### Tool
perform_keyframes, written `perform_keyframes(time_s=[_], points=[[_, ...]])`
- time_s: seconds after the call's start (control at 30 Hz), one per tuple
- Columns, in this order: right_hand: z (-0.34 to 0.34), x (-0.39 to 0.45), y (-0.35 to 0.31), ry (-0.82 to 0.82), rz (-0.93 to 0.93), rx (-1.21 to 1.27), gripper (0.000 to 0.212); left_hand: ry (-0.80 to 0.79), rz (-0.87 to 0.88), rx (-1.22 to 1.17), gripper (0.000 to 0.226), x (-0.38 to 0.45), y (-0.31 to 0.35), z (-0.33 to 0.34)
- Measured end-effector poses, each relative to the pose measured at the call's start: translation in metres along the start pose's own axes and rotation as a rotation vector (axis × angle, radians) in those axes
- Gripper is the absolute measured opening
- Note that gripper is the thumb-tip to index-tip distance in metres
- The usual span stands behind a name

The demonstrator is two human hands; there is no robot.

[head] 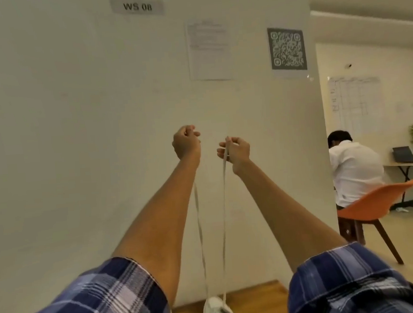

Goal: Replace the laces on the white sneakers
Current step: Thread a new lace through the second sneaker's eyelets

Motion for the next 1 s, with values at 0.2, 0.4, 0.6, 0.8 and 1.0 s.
perform_keyframes(time_s=[0.2, 0.4, 0.6, 0.8, 1.0], points=[[-0.064, -0.011, 0.077, 0.008, 0.061, -0.396, 0.021, -0.024, -0.188, 0.318, 0.026, -0.004, -0.095, -0.033], [-0.107, -0.06, 0.232, -0.164, 0.291, -0.62, 0.013, -0.188, -0.507, 0.595, 0.029, -0.081, -0.285, -0.051], [-0.141, -0.118, 0.398, -0.44, 0.52, -1.019, 0.035, -0.564, -0.86, 0.922, 0.029, -0.196, -0.435, -0.071], [-0.142, -0.147, 0.46, -0.557, 0.58, -1.189, 0.046, -0.505, -0.926, 0.884, 0.052, -0.249, -0.473, -0.066], [-0.156, -0.15, 0.459, -0.307, 0.587, -1.102, 0.041, -0.215, -0.881, 0.781, 0.035, -0.263, -0.475, -0.078]])
Point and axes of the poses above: each hand's wrist, its own x-axis towards the middle knuckle, its own z-axis out of the palm, y = z × x, the point moved 9 cm from there along x, towards the middle knuckle, and after that the axes turned 4 degrees about -y, right-handed, at the moved point
